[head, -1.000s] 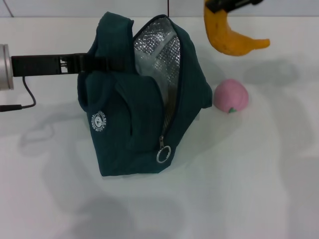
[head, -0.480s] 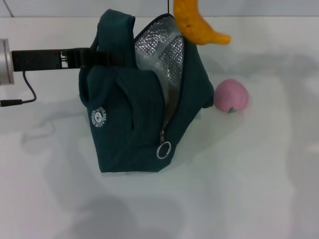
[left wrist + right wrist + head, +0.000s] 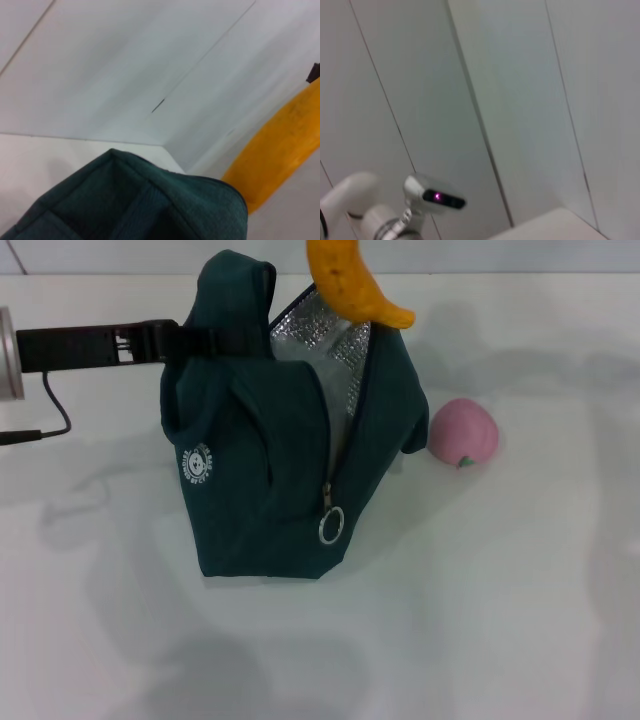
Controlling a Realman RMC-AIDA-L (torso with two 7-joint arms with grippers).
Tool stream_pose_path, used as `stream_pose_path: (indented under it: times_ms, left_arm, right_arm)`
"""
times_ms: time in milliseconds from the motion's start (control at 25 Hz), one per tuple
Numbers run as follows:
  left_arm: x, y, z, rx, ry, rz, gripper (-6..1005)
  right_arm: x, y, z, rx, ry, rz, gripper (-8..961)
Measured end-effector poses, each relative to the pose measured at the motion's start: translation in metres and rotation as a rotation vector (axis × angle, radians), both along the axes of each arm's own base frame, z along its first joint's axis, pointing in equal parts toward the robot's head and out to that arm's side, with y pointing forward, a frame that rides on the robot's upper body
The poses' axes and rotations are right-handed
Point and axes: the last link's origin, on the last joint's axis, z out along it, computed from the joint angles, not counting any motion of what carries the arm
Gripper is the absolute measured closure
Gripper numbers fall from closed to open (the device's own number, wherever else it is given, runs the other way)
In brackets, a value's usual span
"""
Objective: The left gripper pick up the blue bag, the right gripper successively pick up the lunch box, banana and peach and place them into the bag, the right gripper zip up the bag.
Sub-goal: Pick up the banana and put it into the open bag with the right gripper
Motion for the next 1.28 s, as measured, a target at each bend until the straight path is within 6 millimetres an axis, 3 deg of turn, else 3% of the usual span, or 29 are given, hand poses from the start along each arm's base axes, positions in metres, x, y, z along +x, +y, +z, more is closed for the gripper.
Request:
stream_pose_path:
  times_ms: [440, 920, 1280]
  left_arm:
    - [0.0, -0.001, 0.002, 0.013, -0.023, 0.0, 958]
    - [-0.003, -0.003, 0.001, 0.018, -0.023, 0.008, 961]
    - [-0.004, -0.002, -0.001, 0.01, -0.03, 0.011, 960]
  right_arm:
    - [0.01, -0.003, -0.001, -0.058, 0.163, -0.004, 506]
    - [0.049, -0.012, -0.019, -0.094, 0.254, -0.077, 505]
    - [0.062, -0.014, -0.022, -0.071, 0.351, -0.074, 506]
